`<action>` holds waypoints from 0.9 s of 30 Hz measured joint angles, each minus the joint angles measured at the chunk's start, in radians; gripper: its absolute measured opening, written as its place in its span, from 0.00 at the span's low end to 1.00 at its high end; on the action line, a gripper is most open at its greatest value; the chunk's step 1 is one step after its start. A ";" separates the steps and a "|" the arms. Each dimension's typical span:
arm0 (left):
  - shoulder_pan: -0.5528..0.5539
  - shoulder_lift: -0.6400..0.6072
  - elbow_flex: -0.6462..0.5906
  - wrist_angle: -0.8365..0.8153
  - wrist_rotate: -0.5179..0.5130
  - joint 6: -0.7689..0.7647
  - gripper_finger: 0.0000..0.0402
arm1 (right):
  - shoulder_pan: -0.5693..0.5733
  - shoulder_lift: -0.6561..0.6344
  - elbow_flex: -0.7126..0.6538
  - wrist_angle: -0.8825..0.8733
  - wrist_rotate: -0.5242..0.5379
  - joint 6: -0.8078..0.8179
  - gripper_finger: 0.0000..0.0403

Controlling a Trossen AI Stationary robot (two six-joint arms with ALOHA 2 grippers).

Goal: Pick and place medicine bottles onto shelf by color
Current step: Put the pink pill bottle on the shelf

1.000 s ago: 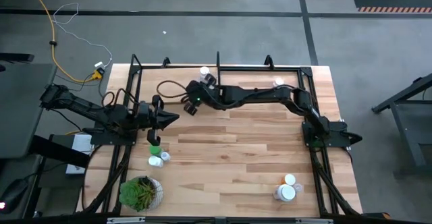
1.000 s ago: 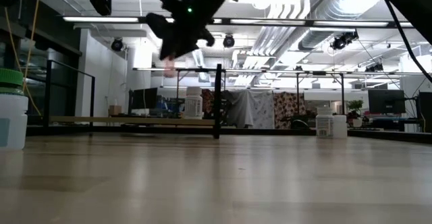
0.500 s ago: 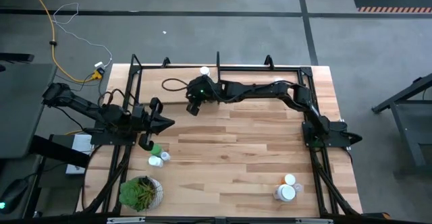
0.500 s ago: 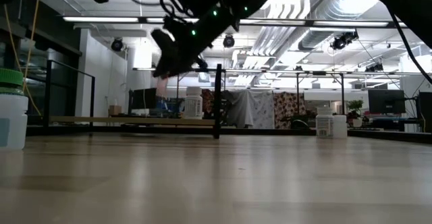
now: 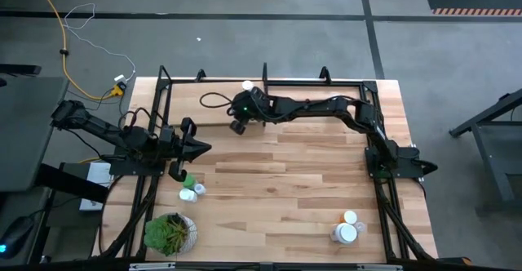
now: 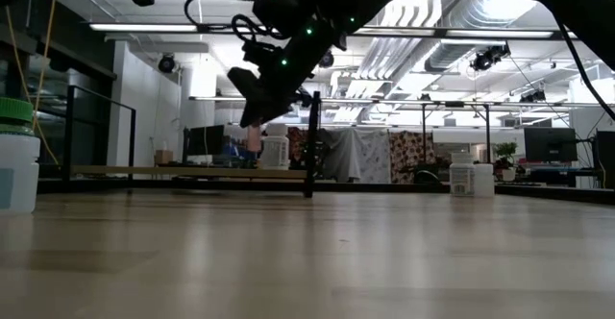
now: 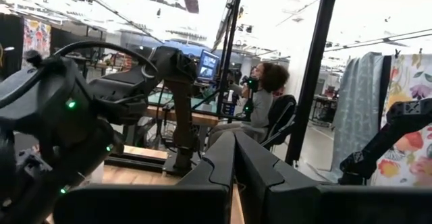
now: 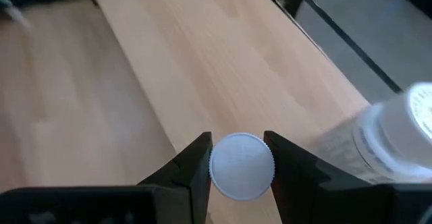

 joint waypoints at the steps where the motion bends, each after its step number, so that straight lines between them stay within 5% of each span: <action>1: 0.000 0.000 0.000 0.000 0.000 0.000 0.00 | 0.000 0.000 0.000 -0.010 0.014 0.000 0.29; 21: 0.000 0.001 0.000 -0.018 0.000 -0.001 0.00 | 0.000 -0.051 0.001 -0.213 0.173 0.019 0.29; 27: 0.000 0.001 -0.001 -0.015 0.000 -0.001 0.00 | 0.000 -0.064 0.001 -0.166 0.139 0.056 0.29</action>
